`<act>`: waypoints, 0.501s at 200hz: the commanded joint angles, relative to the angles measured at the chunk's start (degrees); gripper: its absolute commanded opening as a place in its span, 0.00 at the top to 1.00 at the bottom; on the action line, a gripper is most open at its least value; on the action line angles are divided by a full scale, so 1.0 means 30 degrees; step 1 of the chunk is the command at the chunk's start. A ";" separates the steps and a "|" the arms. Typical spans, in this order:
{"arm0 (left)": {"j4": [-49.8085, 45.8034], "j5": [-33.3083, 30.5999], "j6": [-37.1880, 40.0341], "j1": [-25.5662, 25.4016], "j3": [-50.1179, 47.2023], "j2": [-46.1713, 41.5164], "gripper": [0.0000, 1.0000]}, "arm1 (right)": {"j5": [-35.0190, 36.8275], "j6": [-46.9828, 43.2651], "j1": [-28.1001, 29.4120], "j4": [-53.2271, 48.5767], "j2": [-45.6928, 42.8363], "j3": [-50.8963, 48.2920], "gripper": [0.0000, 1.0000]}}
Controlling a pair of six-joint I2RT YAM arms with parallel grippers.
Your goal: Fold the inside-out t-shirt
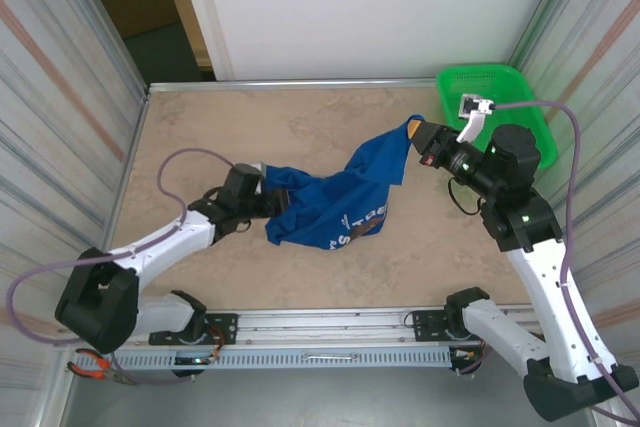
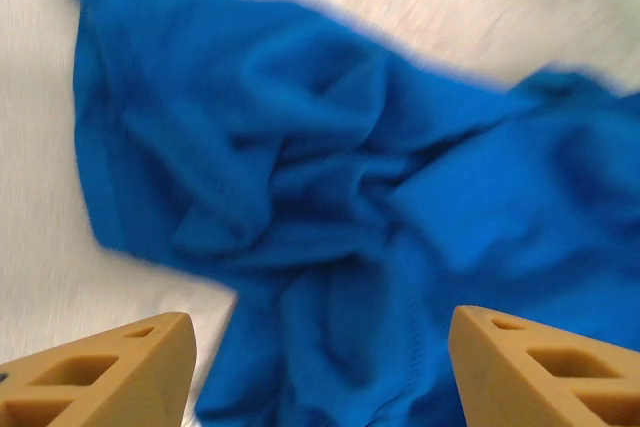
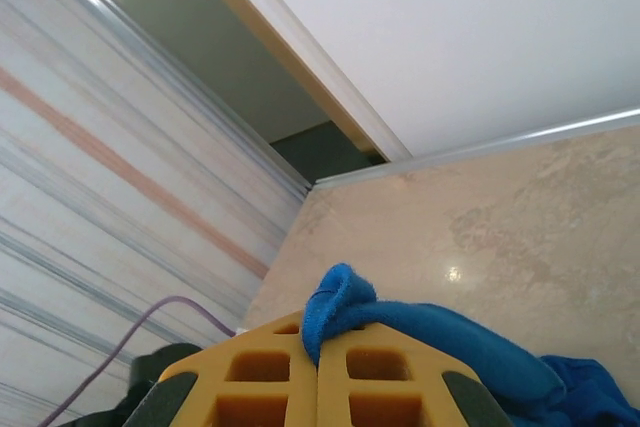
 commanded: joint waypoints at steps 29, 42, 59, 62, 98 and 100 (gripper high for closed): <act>-0.0483 -0.6257 0.2008 -0.3376 0.1657 0.1855 0.31 | 0.0327 0.0108 -0.0128 -0.0086 -0.0231 -0.0344 1.00; -0.0654 -0.7633 0.2500 -0.4312 0.2068 0.2481 0.31 | 0.0387 0.0179 -0.0128 -0.0076 -0.0313 -0.0439 1.00; -0.1250 -0.9228 0.2823 -0.5294 0.2792 0.3580 0.31 | 0.0490 0.0239 -0.0131 -0.0074 -0.0431 -0.0491 1.00; -0.1350 -0.9506 0.2872 -0.5428 0.2901 0.3805 0.31 | 0.0503 0.0239 -0.0128 -0.0087 -0.0451 -0.0503 1.00; -0.2631 -1.1696 0.2701 -0.6151 0.4484 0.6753 0.32 | 0.0555 0.0327 -0.0144 -0.0017 -0.0584 -0.0283 1.00; -0.2709 -1.1827 0.2683 -0.6132 0.4579 0.6915 0.32 | 0.0561 0.0327 -0.0132 -0.0013 -0.0584 -0.0277 1.00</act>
